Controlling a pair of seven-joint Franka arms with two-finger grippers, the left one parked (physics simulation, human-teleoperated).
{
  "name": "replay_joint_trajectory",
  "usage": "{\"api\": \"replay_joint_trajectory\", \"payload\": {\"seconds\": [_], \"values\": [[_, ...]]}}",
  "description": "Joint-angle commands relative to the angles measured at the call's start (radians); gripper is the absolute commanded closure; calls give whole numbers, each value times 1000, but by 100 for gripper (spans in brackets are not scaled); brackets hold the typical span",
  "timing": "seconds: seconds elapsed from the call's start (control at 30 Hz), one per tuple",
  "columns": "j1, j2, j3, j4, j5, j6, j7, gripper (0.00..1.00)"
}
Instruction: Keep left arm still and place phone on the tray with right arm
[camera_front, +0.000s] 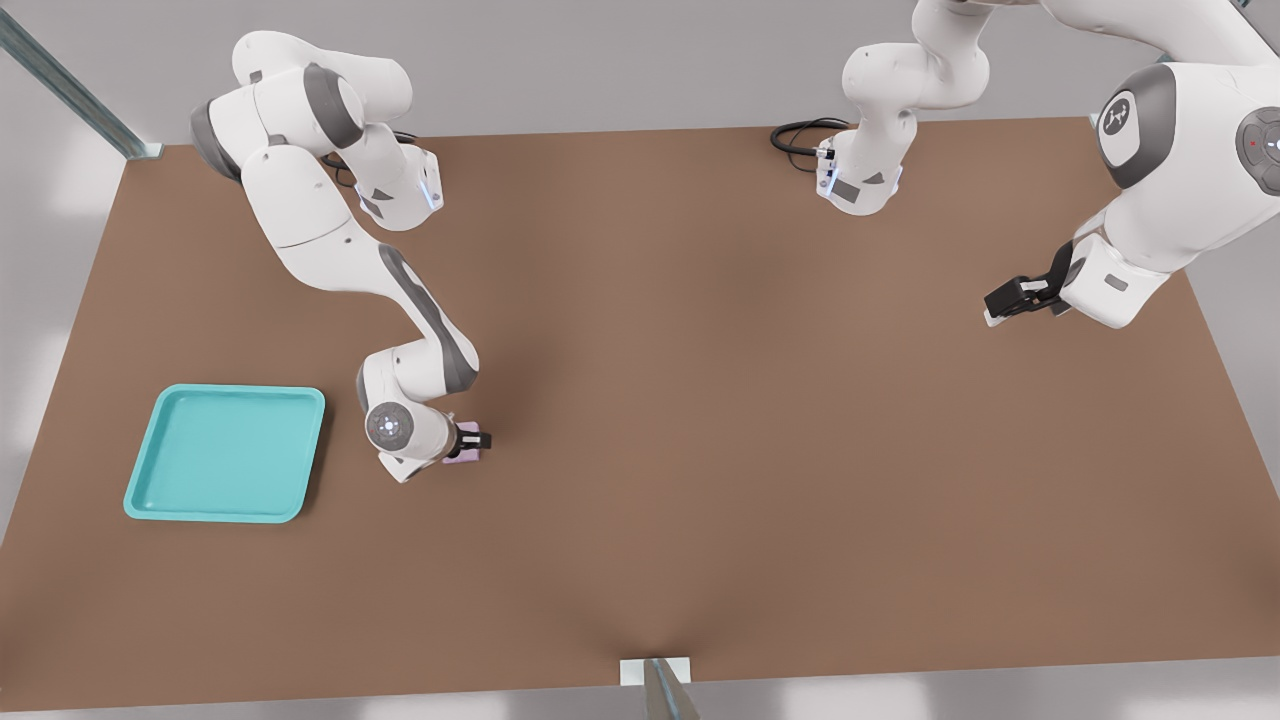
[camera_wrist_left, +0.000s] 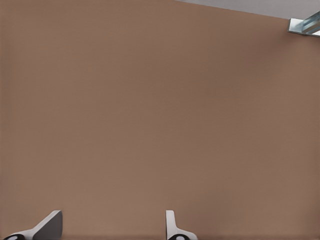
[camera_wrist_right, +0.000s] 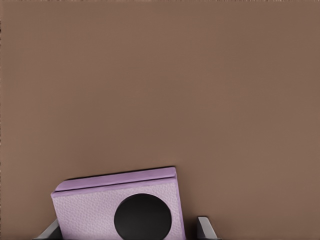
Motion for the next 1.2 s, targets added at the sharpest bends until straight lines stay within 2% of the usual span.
{"api": "replay_joint_trajectory", "payload": {"seconds": [0.0, 0.03, 0.1, 0.2, 0.3, 0.47, 0.7, 0.77, 0.8, 0.97, 1.0, 1.07, 1.1, 1.17], "values": [[0, -4, 0, 1, -1, -1, -31, 14], [0, -5, 2, 1, 1, -3, -31, 19], [0, -8, 2, 2, -1, -4, -31, 21], [-2, -11, 2, 2, 1, -6, -33, 21], [-63, -79, 2, 2, 1, -33, -102, 21], [-253, -146, 2, -2, 1, -110, -364, 21], [-610, -102, -9, 42, -1, -107, -890, 21], [-667, -77, -12, 47, -13, -106, -953, 18], [-681, -56, -12, 59, -28, -106, -973, 2], [-669, -66, 1, 95, -30, -110, -966, 0], [-652, -129, 34, 127, -30, -145, -949, 0], [-497, -211, 54, 297, -84, -401, -733, 0], [-430, -264, 54, 306, -88, -464, -629, 0], [-380, -408, 132, 305, -87, -582, -429, 0]]}}
